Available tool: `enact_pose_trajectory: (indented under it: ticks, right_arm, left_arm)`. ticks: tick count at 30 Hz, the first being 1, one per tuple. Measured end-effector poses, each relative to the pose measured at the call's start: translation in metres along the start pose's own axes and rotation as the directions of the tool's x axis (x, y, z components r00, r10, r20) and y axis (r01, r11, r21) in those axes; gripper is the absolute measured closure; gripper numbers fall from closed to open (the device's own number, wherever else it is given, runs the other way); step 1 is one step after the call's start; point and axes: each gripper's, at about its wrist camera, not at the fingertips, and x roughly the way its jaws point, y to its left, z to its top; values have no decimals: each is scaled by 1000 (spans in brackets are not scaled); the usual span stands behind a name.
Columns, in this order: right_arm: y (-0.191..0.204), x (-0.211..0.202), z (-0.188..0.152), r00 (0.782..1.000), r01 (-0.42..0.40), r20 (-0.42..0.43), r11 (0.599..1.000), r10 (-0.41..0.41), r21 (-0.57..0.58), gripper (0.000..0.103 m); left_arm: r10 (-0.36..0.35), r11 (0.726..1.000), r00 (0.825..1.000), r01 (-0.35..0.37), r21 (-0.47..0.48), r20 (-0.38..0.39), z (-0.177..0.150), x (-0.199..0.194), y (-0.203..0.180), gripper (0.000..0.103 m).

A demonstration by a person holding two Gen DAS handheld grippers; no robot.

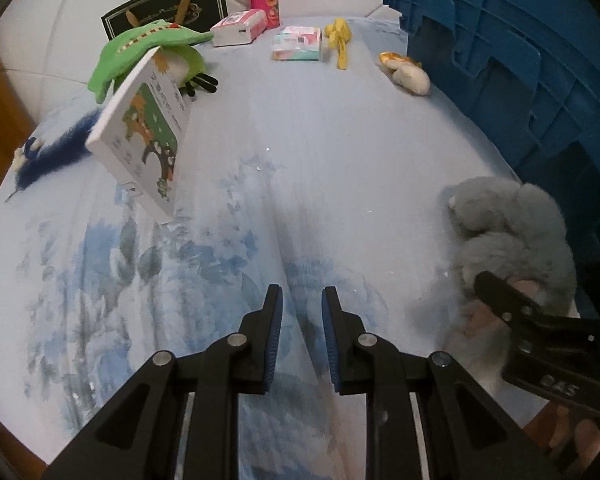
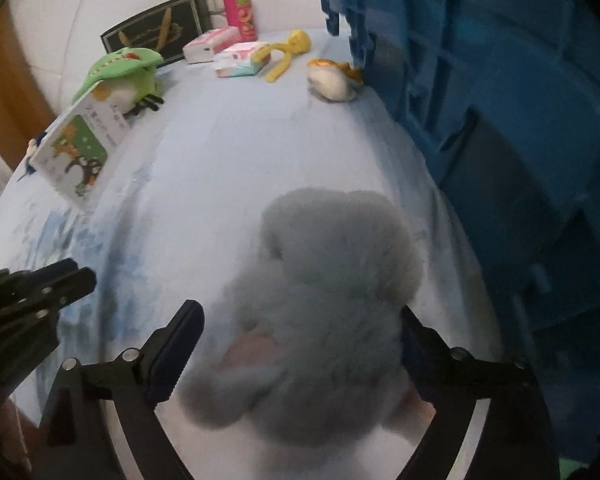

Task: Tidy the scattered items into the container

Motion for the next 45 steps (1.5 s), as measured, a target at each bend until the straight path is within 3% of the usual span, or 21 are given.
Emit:
enact_pose_trajectory:
  ticks: [2, 3, 4, 6, 13, 20, 27, 30, 32, 33, 36, 40, 45]
  right_arm:
    - [-2, 13, -4, 1000, -8, -29, 1000, 8, 8, 19]
    - [0, 16, -6, 1000, 10, -14, 1000, -10, -16, 37]
    - [3, 16, -7, 1000, 13, 0, 999, -13, -36, 47]
    - [8, 13, -3, 1000, -23, 4, 999, 23, -32, 52]
    - [44, -56, 28, 984, -128, 118, 989, 136, -78, 53]
    - [76, -162, 67, 932, -178, 291, 971, 218, -159, 53]
    - [43, -271, 87, 858, -140, 476, 980, 193, -144, 53]
    - [16, -301, 89, 842, -108, 517, 986, 157, -124, 53]
    - [7, -304, 87, 844, -110, 511, 984, 166, -139, 53]
    - [6, -302, 85, 845, -111, 506, 983, 172, -149, 53]
    - [7, -277, 82, 863, -154, 454, 972, 219, -176, 53]
    - [15, -226, 84, 890, -224, 359, 956, 280, -192, 53]
    - [32, -154, 88, 914, -285, 244, 941, 325, -185, 53]
  left_arm:
    - [-6, 1000, 1000, 6, 1, 8, 0, 3, 2, 83]
    - [-9, 1000, 1000, 9, 0, 11, -1, 3, 3, 83]
    - [-10, 1000, 1000, 10, -1, 15, 0, 1, 5, 83]
    - [-9, 1000, 1000, 9, -4, 24, 4, -7, 10, 83]
    - [7, 1000, 992, -5, -16, 129, 34, -87, 33, 83]
    - [17, 1000, 962, -12, -19, 274, 61, -176, 46, 83]
    - [-18, 1000, 917, 9, 26, 398, 84, -241, 18, 83]
    - [-21, 1000, 913, 16, 15, 408, 92, -249, 10, 83]
    - [-2, 1000, 919, 11, -19, 394, 94, -242, 16, 82]
    - [18, 999, 927, -1, -47, 374, 94, -235, 22, 72]
    - [64, 995, 952, -36, -98, 301, 84, -202, 41, 23]
    - [126, 985, 970, -97, -145, 206, 72, -150, 65, 20]
    - [180, 969, 978, -158, -189, 106, 66, -92, 94, 20]
